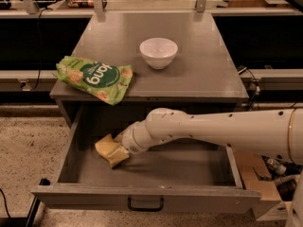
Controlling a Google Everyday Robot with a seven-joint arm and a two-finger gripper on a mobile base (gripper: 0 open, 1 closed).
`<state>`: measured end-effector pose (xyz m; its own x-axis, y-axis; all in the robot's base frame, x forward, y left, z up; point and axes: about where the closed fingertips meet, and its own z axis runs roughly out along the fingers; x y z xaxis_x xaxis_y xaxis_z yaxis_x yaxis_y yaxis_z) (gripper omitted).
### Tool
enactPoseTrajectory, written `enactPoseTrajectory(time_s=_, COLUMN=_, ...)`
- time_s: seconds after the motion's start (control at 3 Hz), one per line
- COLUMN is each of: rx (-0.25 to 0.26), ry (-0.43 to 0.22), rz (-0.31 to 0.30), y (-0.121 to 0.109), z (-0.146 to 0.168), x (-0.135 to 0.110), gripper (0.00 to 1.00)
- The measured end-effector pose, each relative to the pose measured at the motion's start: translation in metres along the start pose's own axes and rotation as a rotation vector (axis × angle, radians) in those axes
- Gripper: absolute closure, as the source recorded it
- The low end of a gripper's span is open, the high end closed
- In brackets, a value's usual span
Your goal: Pick sponge from top drawer and place on counter
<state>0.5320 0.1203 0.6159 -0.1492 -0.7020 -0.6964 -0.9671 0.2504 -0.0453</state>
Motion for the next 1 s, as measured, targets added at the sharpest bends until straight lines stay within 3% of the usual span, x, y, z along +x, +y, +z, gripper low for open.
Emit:
enactPoseTrajectory(time_s=0.33, rx=0.034, ry=-0.047, rz=0.027, y=-0.005, z=-0.017, x=0.008, gripper=1.00)
enactPoseTrajectory(time_s=0.67, rx=0.060, ry=-0.098, rz=-0.048, y=-0.010, z=-0.057, x=0.000, gripper=1.00)
enactPoseTrajectory(time_s=1.0, rx=0.057, ry=-0.145, rz=-0.166, y=-0.005, z=-0.113, x=-0.005, gripper=1.00)
